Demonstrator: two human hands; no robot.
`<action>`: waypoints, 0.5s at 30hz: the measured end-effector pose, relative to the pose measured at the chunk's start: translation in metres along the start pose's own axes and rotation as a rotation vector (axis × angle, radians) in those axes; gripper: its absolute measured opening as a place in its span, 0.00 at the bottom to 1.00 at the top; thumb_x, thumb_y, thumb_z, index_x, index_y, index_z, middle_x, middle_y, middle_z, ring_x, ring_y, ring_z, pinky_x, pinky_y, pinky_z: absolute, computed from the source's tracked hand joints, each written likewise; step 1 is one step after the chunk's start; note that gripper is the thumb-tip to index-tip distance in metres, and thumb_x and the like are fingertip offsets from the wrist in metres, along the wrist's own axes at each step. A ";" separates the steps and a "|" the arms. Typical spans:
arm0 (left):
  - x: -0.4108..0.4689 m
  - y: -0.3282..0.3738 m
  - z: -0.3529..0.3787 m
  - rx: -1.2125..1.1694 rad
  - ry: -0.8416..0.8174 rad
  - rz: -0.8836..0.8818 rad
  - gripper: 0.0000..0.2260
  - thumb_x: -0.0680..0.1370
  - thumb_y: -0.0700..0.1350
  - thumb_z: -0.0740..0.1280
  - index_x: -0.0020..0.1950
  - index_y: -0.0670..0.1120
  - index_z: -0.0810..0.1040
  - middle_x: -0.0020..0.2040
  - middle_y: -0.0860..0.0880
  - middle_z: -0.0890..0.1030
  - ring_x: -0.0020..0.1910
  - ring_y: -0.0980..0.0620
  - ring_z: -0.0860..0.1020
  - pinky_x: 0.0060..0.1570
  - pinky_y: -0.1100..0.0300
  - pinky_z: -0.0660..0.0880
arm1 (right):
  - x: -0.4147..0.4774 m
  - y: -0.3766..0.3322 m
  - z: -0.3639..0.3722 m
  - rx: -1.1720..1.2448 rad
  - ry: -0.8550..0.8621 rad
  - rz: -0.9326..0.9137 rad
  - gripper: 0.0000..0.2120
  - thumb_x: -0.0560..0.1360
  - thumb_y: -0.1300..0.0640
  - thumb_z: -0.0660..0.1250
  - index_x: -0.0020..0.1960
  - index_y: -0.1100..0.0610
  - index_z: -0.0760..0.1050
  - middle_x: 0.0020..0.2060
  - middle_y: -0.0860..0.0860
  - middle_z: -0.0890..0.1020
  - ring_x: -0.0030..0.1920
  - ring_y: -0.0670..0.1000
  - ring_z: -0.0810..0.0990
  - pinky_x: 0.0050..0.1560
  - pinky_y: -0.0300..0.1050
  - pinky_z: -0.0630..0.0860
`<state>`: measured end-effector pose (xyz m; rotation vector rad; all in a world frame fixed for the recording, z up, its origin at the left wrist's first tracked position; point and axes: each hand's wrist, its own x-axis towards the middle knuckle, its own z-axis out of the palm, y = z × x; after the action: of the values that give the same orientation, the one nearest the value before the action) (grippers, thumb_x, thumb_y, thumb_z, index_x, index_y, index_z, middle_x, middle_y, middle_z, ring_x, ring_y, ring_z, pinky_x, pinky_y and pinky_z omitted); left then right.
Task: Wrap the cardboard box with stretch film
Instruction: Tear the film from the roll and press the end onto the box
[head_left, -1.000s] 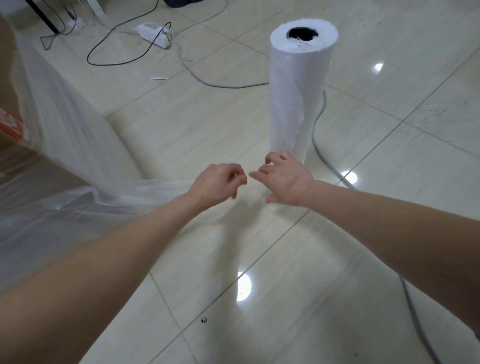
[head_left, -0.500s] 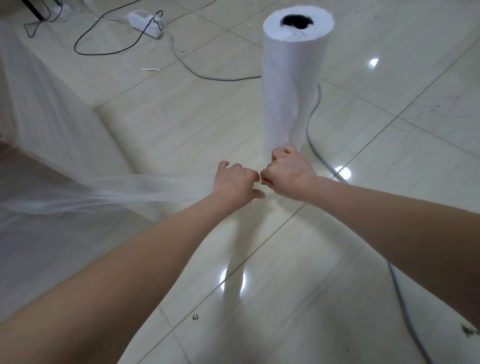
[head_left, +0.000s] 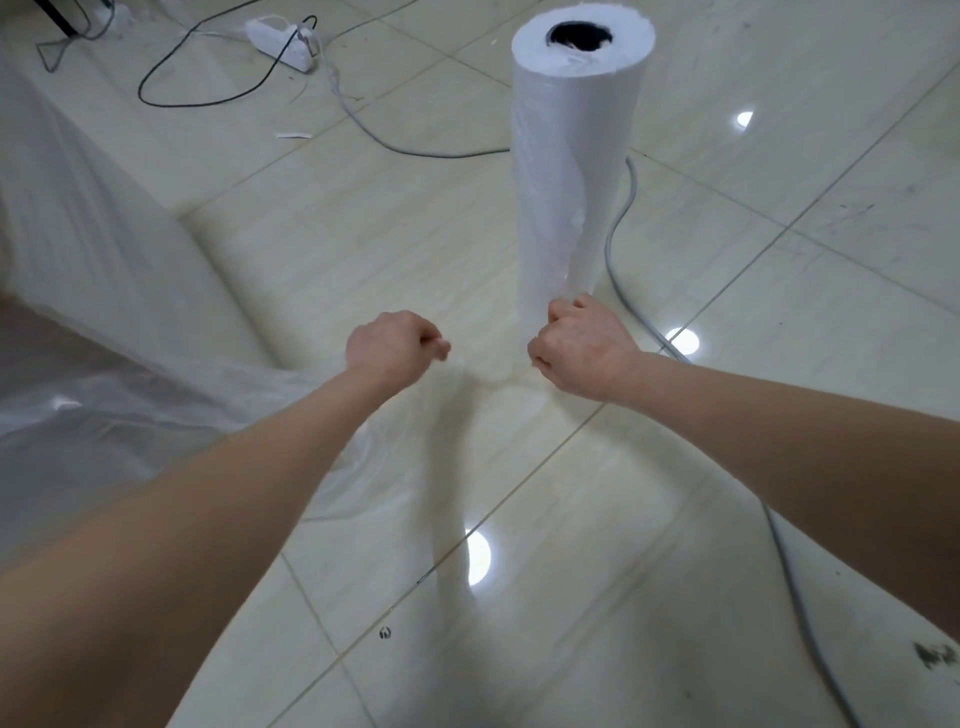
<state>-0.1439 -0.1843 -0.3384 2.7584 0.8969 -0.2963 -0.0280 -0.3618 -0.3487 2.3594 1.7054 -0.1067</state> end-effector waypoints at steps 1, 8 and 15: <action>0.001 0.000 0.000 -0.055 -0.020 0.016 0.08 0.77 0.54 0.64 0.48 0.55 0.83 0.48 0.51 0.83 0.51 0.48 0.79 0.47 0.58 0.72 | 0.002 -0.001 0.001 0.003 0.005 0.015 0.11 0.80 0.51 0.57 0.58 0.51 0.75 0.49 0.48 0.83 0.57 0.52 0.71 0.53 0.47 0.64; -0.005 0.023 0.003 -0.339 -0.163 0.234 0.08 0.78 0.45 0.64 0.43 0.45 0.81 0.34 0.53 0.79 0.31 0.56 0.71 0.37 0.60 0.68 | 0.009 -0.019 -0.005 0.056 0.140 0.017 0.26 0.76 0.41 0.63 0.69 0.52 0.66 0.62 0.53 0.70 0.63 0.55 0.66 0.59 0.47 0.63; -0.008 0.026 0.001 -0.217 -0.177 0.247 0.07 0.75 0.51 0.69 0.44 0.48 0.82 0.29 0.53 0.75 0.34 0.53 0.73 0.33 0.61 0.67 | 0.008 -0.013 -0.001 0.132 0.193 -0.017 0.13 0.80 0.51 0.61 0.56 0.52 0.82 0.56 0.52 0.75 0.60 0.57 0.68 0.55 0.48 0.64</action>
<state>-0.1348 -0.2097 -0.3336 2.5578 0.5060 -0.3673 -0.0377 -0.3507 -0.3509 2.5234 1.8581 0.0066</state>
